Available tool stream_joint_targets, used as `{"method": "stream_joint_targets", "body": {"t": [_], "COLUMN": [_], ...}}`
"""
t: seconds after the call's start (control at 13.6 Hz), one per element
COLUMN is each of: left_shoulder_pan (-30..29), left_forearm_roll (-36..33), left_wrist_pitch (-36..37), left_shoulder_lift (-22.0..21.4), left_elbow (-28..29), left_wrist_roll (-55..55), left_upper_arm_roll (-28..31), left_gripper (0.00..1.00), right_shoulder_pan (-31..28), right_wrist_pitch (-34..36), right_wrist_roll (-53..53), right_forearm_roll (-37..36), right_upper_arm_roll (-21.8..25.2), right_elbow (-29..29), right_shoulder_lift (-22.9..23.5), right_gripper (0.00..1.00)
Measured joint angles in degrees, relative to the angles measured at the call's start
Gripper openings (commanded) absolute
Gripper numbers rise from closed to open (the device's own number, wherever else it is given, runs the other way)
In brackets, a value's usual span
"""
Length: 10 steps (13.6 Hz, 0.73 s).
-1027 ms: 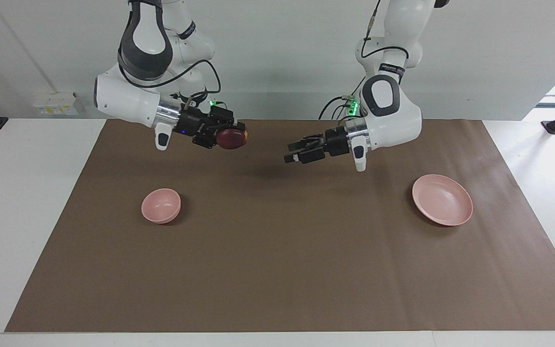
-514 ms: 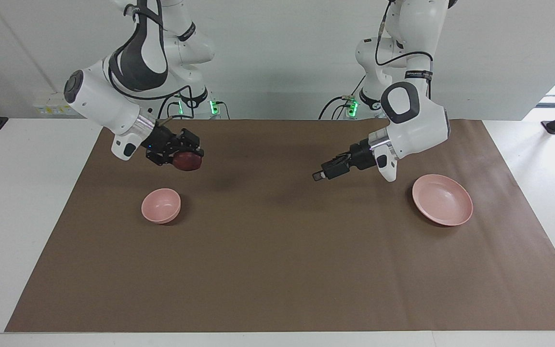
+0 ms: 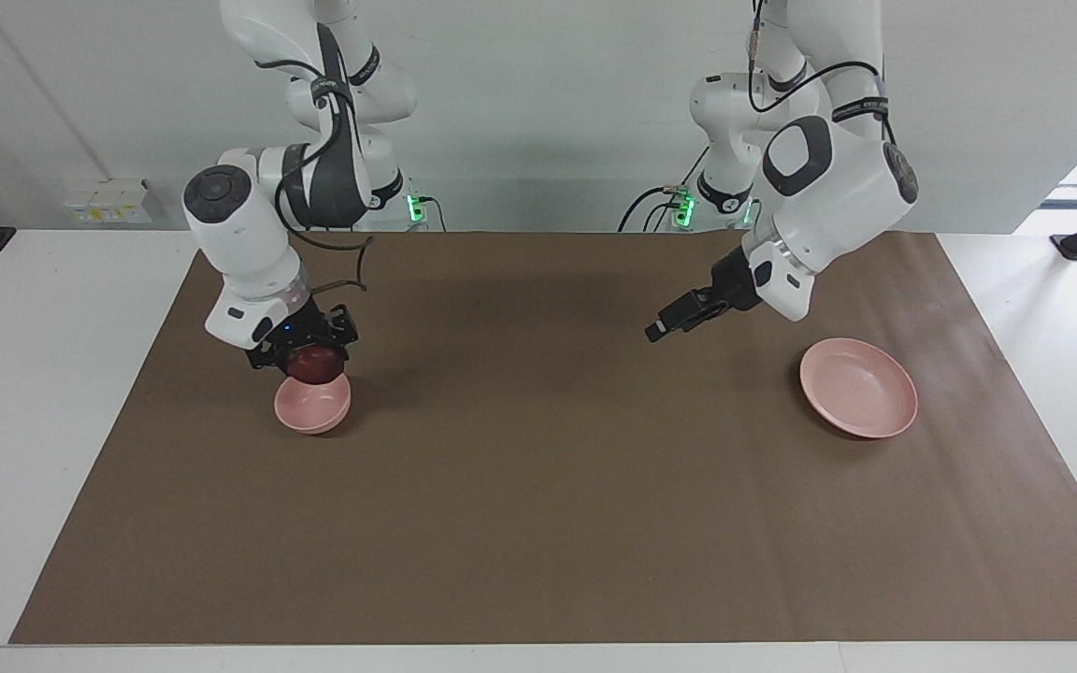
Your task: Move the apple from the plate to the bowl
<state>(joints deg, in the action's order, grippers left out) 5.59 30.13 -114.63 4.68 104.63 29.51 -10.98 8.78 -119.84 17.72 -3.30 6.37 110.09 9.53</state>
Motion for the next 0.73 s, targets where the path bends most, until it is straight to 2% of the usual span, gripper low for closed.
{"method": "stream_joint_targets", "body": {"t": [0.15,0.37,0.73], "left_shoulder_pan": [-0.1,0.0,0.0], "left_forearm_roll": [-6.3,-9.9,-20.6], "left_wrist_pitch": [4.4,7.0,9.1], "left_shoulder_lift": [-0.3,-0.3,-0.3], "left_elbow": [-3.5,-4.6,-7.3], "left_wrist_roll": [-2.4,-10.7,-27.3], "left_upper_arm_roll": [1.4,5.8,10.4], "left_gripper": [1.00,1.00,1.00], "right_shoulder_pan": [0.3,0.3,0.3], "right_wrist_pitch": [-1.8,-1.8,-2.8], "right_wrist_roll": [-0.3,-0.9,-2.8], "right_forearm_roll": [-5.3,-9.3,-10.2], "right_upper_arm_roll": [0.0,0.1,0.1], "right_elbow": [-0.2,-0.1,0.0], "right_shoulder_lift": [2.5,4.3,5.8], "right_gripper": [0.00,0.00,0.00]}}
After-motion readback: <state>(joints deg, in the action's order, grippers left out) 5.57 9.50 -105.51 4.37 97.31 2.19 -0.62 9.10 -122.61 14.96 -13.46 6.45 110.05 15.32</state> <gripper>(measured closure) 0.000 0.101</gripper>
